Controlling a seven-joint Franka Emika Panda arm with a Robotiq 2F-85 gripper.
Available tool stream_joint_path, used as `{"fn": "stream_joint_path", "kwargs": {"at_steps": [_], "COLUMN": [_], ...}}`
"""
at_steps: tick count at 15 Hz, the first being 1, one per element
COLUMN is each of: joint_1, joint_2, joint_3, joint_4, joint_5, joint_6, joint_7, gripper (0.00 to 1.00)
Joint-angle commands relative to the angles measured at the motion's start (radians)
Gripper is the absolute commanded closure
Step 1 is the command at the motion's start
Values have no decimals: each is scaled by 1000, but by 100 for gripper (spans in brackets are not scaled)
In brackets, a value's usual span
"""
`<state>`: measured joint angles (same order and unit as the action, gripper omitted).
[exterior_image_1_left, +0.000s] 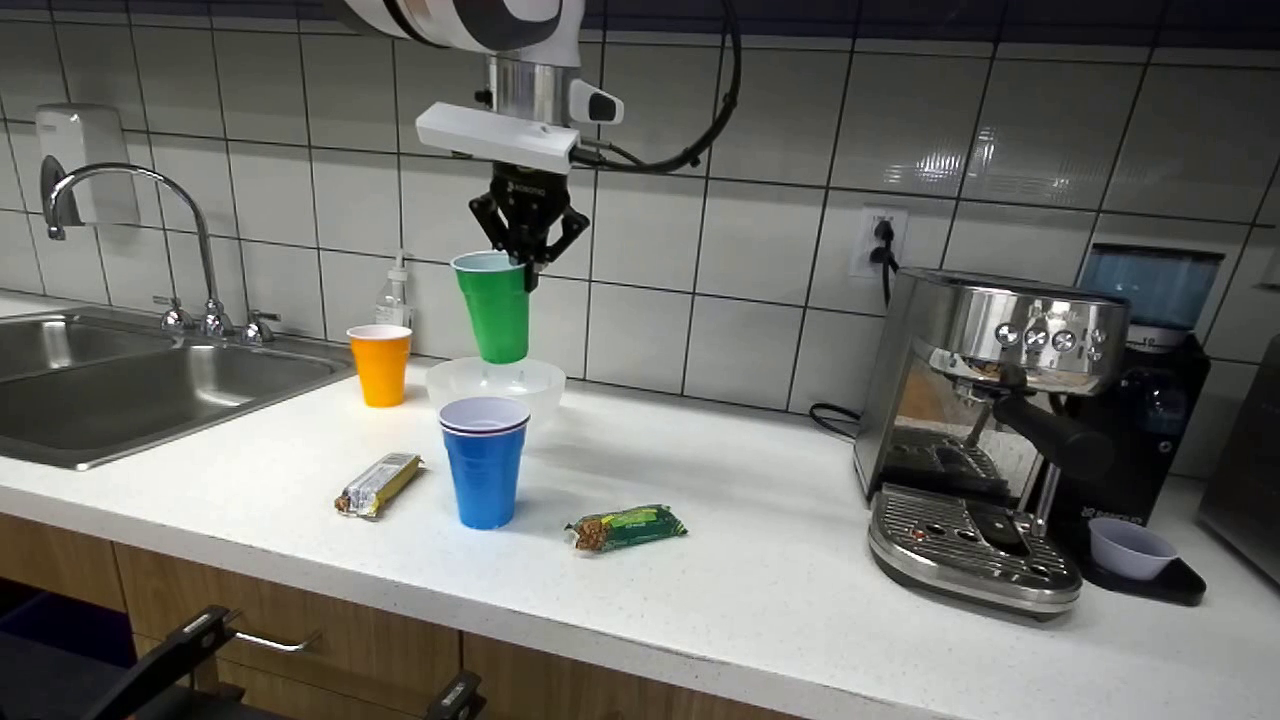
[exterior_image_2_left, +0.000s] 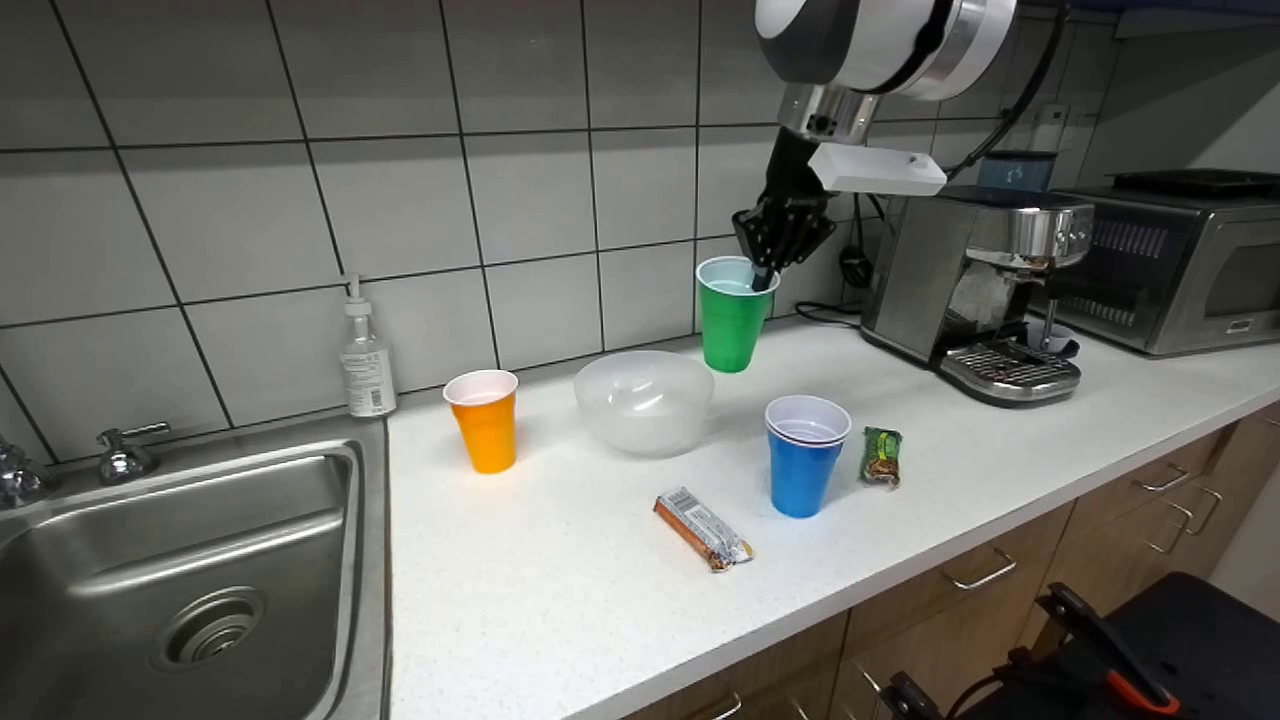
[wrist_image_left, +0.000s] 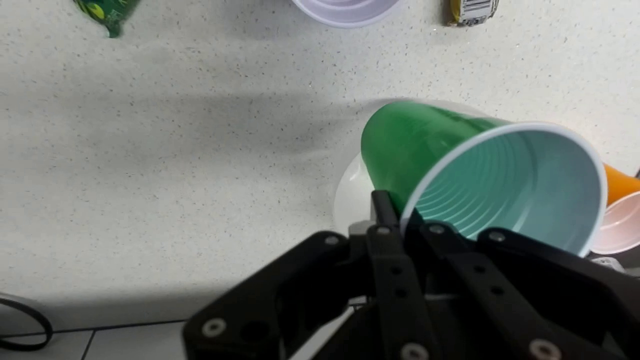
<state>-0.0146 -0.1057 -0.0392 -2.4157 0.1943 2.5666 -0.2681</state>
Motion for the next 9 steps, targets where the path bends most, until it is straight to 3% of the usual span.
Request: {"fn": "stream_joint_path", "kwargs": {"at_steps": [1,9], "joint_1": [2,3], "joint_2": [-53,-85], "joint_3": [-8,-19], "joint_4": [-28,-17], "joint_5": [-24,-17], "joint_6": [-51,-192], "joint_7": [-7,-25], "gripper": [99,99]}}
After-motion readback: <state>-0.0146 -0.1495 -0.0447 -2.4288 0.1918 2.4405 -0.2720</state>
